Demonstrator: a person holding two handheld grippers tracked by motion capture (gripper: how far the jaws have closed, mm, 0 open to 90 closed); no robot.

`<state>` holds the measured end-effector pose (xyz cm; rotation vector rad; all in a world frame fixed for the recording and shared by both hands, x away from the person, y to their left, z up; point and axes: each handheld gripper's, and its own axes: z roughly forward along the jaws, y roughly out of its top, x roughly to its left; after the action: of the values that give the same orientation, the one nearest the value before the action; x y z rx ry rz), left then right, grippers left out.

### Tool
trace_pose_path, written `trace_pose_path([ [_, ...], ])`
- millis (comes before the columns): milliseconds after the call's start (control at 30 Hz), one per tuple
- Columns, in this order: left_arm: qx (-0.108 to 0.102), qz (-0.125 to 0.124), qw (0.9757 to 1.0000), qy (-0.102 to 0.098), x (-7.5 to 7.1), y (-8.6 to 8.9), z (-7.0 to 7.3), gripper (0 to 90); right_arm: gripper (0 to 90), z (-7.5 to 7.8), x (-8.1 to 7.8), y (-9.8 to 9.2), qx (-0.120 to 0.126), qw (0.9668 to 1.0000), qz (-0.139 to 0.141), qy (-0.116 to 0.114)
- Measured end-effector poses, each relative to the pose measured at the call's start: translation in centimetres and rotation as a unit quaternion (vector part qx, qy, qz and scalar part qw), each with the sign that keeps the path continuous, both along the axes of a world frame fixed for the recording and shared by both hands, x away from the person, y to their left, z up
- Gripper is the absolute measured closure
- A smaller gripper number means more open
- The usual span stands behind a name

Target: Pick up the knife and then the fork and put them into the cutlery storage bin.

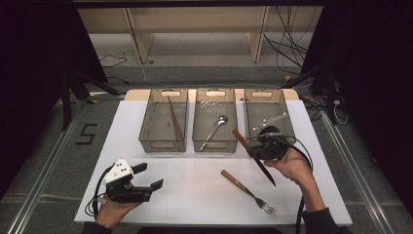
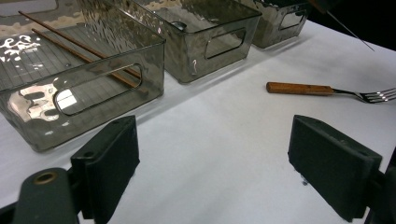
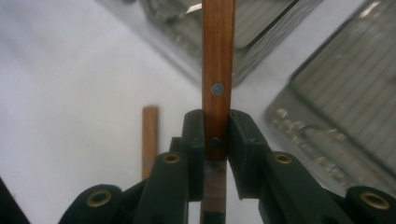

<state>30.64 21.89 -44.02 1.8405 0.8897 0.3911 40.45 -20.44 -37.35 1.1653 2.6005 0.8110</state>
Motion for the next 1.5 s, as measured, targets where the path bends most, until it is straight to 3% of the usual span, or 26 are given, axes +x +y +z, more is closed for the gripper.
trace_pose_path([
  [333,-0.009,0.006,0.9999,-0.006,-0.1,0.2,0.1,15.9,77.6,3.3,3.0,-2.3,0.045,0.9970,-0.057,-0.026],
  [533,-0.009,0.007,0.9999,-0.006,0.0,0.3,0.2,15.9,77.5,5.2,5.5,-3.9,0.068,0.9912,-0.104,-0.046],
  [767,-0.010,0.007,0.9999,-0.006,0.0,0.4,0.2,15.9,77.5,6.4,8.0,-4.6,0.076,0.9871,-0.133,-0.047],
  [1100,-0.015,0.011,0.9998,-0.008,0.0,0.5,0.1,15.9,77.5,5.4,11.0,-5.3,0.056,0.9835,-0.167,-0.041],
  [1500,-0.018,0.009,0.9997,-0.013,0.0,0.5,0.2,15.9,77.5,3.4,13.0,-6.2,0.038,0.9788,-0.196,-0.044],
])
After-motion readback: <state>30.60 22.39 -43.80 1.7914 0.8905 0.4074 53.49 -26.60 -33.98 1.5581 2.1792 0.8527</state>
